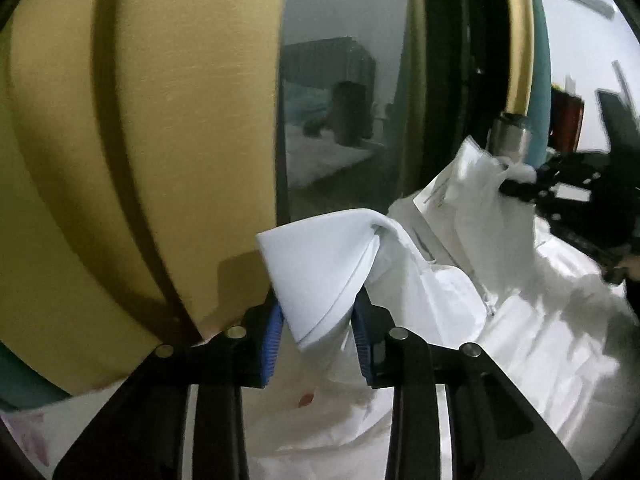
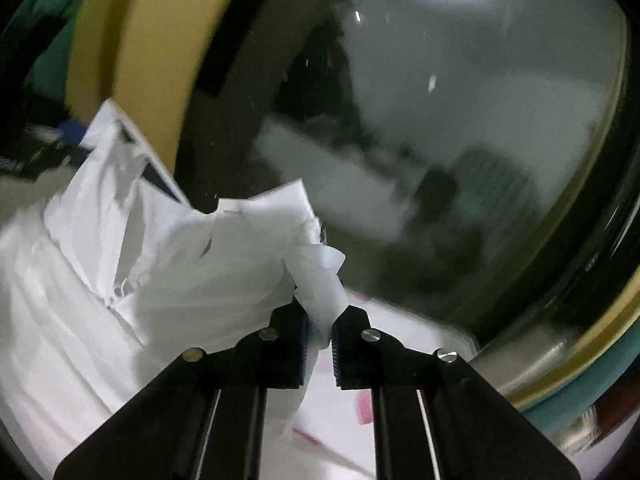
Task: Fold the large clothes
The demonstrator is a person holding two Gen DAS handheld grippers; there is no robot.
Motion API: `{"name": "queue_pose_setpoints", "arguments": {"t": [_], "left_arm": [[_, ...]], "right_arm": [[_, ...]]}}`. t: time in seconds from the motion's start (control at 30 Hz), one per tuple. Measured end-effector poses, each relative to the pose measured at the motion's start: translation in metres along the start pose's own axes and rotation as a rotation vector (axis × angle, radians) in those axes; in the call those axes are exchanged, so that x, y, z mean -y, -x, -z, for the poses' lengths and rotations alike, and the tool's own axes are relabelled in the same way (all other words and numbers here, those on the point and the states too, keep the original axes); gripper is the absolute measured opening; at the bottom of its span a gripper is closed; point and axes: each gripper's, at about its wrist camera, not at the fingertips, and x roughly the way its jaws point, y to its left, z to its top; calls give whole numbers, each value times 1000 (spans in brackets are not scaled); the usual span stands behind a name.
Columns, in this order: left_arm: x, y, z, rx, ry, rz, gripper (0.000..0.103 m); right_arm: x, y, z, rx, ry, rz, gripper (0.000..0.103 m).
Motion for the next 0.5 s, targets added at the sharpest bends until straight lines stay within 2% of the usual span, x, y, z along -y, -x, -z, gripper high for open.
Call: {"name": "queue_pose_setpoints", "arguments": {"t": [0.1, 0.23, 0.37, 0.5], "left_arm": [[7, -6, 10, -89, 4, 40, 37], [7, -3, 28, -137, 10, 64, 38], [4, 12, 46, -173, 31, 111, 38], [6, 26, 64, -219, 9, 145, 38]], "right_arm": [[-14, 6, 13, -29, 67, -11, 10], [-22, 16, 40, -77, 60, -96, 17], [-9, 26, 57, -151, -59, -303, 17], [-8, 25, 74, -256, -175, -460, 17]]}}
